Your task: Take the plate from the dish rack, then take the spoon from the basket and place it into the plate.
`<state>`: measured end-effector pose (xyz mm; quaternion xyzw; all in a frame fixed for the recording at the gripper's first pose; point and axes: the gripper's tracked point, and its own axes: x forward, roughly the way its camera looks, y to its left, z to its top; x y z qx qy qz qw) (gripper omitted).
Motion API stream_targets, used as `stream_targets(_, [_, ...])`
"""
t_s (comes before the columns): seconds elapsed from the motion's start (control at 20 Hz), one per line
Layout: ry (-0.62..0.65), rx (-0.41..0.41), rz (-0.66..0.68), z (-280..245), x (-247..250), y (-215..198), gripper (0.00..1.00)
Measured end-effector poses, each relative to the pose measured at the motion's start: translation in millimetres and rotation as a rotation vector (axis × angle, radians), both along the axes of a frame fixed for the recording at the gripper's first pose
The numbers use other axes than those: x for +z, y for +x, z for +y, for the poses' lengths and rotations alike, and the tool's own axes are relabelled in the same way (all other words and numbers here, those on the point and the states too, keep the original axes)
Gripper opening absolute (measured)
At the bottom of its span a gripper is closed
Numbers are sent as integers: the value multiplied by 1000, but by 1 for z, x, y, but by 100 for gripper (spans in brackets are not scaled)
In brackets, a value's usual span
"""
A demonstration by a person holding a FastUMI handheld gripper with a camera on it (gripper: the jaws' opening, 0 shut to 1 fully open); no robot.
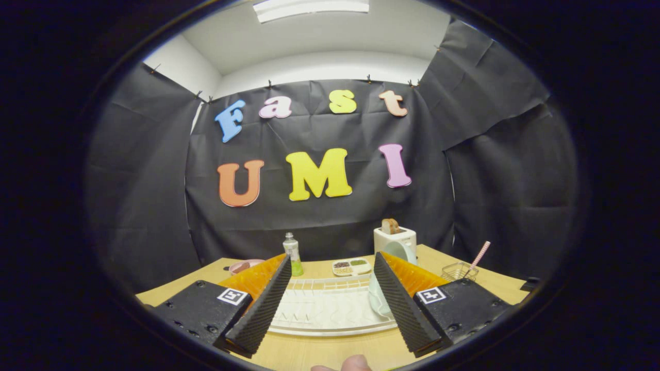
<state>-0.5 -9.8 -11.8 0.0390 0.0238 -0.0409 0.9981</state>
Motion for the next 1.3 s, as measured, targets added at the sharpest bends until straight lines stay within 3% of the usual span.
stream_targets(0.35, [-36, -1, 9, -8, -2, -2, 100])
stream_targets(0.8, [-119, 63, 6, -20, 4, -3, 100])
stream_targets(1.1, [-180, 141, 147, -31, -11, -12, 100])
stream_targets(1.3, [-189, 127, 215, -49, -12, -9, 100])
